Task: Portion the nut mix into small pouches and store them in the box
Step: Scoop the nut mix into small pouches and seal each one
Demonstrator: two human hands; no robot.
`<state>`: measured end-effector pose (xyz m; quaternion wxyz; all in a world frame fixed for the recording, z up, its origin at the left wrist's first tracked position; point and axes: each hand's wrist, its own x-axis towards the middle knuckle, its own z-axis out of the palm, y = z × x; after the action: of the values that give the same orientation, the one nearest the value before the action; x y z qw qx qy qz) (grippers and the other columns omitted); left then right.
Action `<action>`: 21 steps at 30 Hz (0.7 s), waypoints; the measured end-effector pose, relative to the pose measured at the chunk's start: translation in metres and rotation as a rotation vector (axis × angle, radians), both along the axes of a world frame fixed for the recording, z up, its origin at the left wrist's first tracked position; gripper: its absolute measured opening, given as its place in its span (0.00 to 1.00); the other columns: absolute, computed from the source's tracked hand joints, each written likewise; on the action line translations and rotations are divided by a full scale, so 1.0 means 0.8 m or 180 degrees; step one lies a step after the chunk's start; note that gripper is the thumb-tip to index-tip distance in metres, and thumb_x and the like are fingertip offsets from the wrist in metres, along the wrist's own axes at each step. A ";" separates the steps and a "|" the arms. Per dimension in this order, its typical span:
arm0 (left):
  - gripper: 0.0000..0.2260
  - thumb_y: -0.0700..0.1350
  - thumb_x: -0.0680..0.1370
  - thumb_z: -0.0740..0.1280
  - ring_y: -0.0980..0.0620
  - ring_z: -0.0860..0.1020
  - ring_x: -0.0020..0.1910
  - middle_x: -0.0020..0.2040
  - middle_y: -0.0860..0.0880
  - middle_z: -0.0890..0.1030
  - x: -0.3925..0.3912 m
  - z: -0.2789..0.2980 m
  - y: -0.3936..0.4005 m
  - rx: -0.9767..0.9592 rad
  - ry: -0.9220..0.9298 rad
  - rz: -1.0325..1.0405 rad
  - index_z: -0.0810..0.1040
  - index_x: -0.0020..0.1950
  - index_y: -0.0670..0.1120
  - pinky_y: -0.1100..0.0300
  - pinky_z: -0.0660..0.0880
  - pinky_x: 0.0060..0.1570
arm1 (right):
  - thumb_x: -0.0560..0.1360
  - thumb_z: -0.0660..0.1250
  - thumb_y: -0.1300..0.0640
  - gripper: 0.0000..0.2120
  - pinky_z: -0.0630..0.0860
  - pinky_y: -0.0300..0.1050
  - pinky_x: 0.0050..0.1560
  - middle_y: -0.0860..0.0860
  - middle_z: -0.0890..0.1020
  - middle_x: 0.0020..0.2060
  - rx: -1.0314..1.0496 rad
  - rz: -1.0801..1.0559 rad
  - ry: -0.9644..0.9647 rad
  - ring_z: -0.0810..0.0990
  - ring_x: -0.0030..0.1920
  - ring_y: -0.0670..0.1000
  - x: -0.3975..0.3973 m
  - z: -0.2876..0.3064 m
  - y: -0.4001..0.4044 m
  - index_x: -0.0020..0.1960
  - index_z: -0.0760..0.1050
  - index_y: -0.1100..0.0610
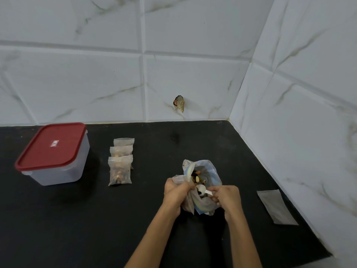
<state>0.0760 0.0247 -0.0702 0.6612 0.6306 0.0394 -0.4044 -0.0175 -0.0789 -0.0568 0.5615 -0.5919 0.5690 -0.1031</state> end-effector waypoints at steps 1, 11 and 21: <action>0.24 0.35 0.65 0.73 0.45 0.82 0.50 0.52 0.42 0.81 0.001 0.000 0.000 0.0028 -0.0012 0.0013 0.72 0.59 0.43 0.50 0.81 0.48 | 0.74 0.62 0.69 0.12 0.70 0.41 0.32 0.57 0.82 0.36 0.0106 -0.0040 -0.0091 0.75 0.32 0.49 0.000 0.001 -0.001 0.43 0.83 0.60; 0.26 0.45 0.65 0.78 0.53 0.77 0.49 0.49 0.51 0.76 -0.004 0.012 0.009 0.0596 -0.1196 -0.0042 0.68 0.56 0.47 0.62 0.75 0.39 | 0.75 0.62 0.70 0.11 0.70 0.38 0.31 0.55 0.81 0.35 0.0309 -0.0417 -0.0471 0.74 0.32 0.47 -0.001 0.017 -0.002 0.44 0.82 0.60; 0.21 0.45 0.70 0.74 0.60 0.75 0.43 0.45 0.55 0.74 -0.015 0.050 0.011 0.0627 -0.2620 -0.0133 0.64 0.53 0.51 0.67 0.72 0.37 | 0.75 0.63 0.68 0.17 0.76 0.35 0.46 0.43 0.84 0.42 -0.1455 0.0855 -0.1398 0.81 0.47 0.41 -0.016 0.095 0.035 0.45 0.83 0.47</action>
<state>0.0640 0.0332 -0.0301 0.5500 0.8004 -0.2022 -0.1265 -0.0304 -0.0512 0.0195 0.5320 -0.7357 0.3136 -0.2781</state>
